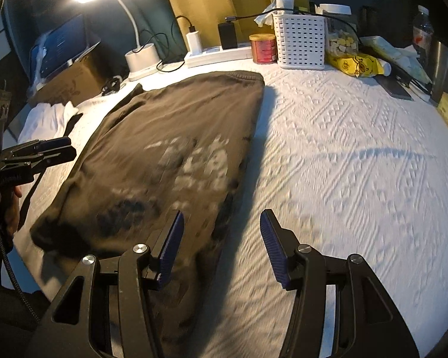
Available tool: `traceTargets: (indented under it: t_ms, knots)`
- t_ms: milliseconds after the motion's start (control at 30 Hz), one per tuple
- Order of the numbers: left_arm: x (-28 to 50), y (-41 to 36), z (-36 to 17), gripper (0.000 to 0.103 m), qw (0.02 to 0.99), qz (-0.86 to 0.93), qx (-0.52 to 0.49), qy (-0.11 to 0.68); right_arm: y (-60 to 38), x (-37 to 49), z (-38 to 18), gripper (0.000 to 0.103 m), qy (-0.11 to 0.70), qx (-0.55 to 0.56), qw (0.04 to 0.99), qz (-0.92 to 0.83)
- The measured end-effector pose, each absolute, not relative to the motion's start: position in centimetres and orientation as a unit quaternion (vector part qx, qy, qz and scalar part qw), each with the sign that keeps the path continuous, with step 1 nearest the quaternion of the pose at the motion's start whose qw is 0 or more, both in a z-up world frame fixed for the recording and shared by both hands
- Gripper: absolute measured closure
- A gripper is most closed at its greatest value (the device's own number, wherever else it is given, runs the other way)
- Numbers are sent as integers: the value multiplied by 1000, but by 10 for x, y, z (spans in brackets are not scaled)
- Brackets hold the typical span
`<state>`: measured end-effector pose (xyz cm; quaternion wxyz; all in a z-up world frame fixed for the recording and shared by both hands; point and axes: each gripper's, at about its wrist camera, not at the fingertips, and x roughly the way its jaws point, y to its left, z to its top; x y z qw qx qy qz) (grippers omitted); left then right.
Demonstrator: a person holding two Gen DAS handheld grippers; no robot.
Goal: Fold small clothes
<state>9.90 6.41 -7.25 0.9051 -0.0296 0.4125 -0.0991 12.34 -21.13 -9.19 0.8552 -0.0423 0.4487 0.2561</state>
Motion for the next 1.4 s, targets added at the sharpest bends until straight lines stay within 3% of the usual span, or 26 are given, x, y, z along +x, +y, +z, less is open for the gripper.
traceTargets:
  t_ms: [933,1300,1400]
  knots:
    - [233,91,-104,40,889,-108,-19,444,-184,228,-114,47,464,-43,849,251]
    - [237,109,-107,40,899,-92,-36,427,-173,246,-115,47,462,-47,849,253]
    - [237,116,-107,34,904,-53,-27,423,-172,250,-115,47,461,-47,849,253]
